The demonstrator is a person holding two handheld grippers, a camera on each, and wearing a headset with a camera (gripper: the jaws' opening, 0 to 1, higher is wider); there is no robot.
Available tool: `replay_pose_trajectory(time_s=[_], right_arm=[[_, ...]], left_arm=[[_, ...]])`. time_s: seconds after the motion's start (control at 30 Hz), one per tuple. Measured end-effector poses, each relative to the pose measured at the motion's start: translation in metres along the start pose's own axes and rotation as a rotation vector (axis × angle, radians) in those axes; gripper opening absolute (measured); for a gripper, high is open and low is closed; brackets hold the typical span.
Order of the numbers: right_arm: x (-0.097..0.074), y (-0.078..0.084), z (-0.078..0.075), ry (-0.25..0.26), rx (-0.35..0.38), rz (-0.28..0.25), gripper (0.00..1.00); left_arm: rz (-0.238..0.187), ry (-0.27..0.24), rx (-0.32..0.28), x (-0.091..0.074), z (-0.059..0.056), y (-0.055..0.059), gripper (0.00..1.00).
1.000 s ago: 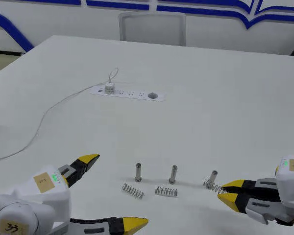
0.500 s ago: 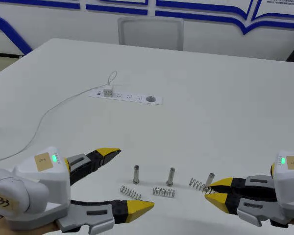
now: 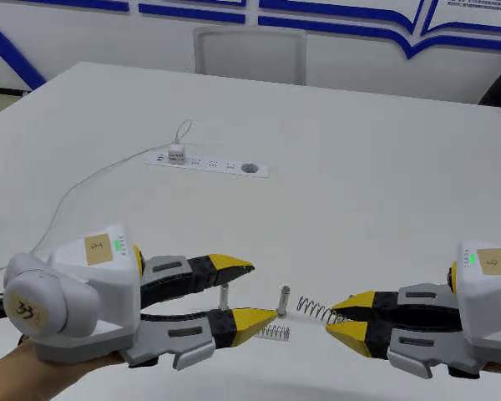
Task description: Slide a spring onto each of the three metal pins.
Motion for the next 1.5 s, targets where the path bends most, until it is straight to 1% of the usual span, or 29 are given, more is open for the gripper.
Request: replay_pose_trajectory(time_s=[0.07,0.13,0.23,0.47,0.57,0.67,0.7,0.77,0.93,1.03,1.23,1.3,1.4,1.5], right_arm=[[0.000,-0.003,0.001,-0.006,-0.013,0.002,0.10],[-0.001,-0.006,0.002,-0.013,-0.029,0.002,0.10],[-0.002,-0.012,0.004,-0.025,-0.048,-0.002,0.10],[0.000,-0.023,0.013,-0.055,-0.104,-0.005,0.10],[0.003,-0.025,0.016,-0.060,-0.127,0.001,0.10],[0.005,-0.026,0.017,-0.065,-0.143,0.005,0.10],[0.005,-0.026,0.016,-0.064,-0.152,0.015,0.10],[0.005,-0.026,0.016,-0.065,-0.160,0.017,0.10],[0.004,-0.027,0.016,-0.066,-0.176,0.017,0.10],[0.005,-0.027,0.017,-0.071,-0.191,0.026,0.10],[0.006,-0.024,0.020,-0.076,-0.222,0.033,0.10],[0.005,-0.023,0.021,-0.077,-0.232,0.035,0.10],[0.005,-0.023,0.021,-0.080,-0.244,0.039,0.10],[0.004,-0.024,0.020,-0.079,-0.249,0.038,0.10]], left_arm=[[0.005,0.026,-0.003,0.005,-0.001,0.000,0.35],[0.023,0.046,0.005,0.010,-0.003,0.002,0.36],[0.043,0.062,0.020,0.015,-0.005,0.004,0.34],[0.045,0.091,0.017,0.020,-0.007,0.004,0.30],[0.049,0.106,0.022,0.022,-0.007,0.004,0.28],[0.055,0.119,0.024,0.023,-0.008,0.004,0.23],[0.061,0.124,0.028,0.023,-0.008,0.005,0.22],[0.064,0.130,0.030,0.023,-0.008,0.005,0.22],[0.064,0.155,0.044,0.022,-0.011,0.005,0.16],[0.072,0.161,0.060,0.022,-0.012,0.005,0.16],[0.091,0.192,0.068,0.021,-0.015,0.007,0.14],[0.096,0.198,0.084,0.021,-0.017,0.008,0.13],[0.097,0.196,0.117,0.021,-0.019,0.007,0.12],[0.093,0.181,0.141,0.021,-0.019,0.006,0.11]])
Point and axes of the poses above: the centre of the closed fingertips' face, and the gripper's own axes: x roughly forward along the fingers, z roughly to its left, y roughly out of its underside, the point moved 7 cm from there along -x, roughly backward along the fingers, and after that the axes turned 15 degrees about z, right-handed, at the moved point
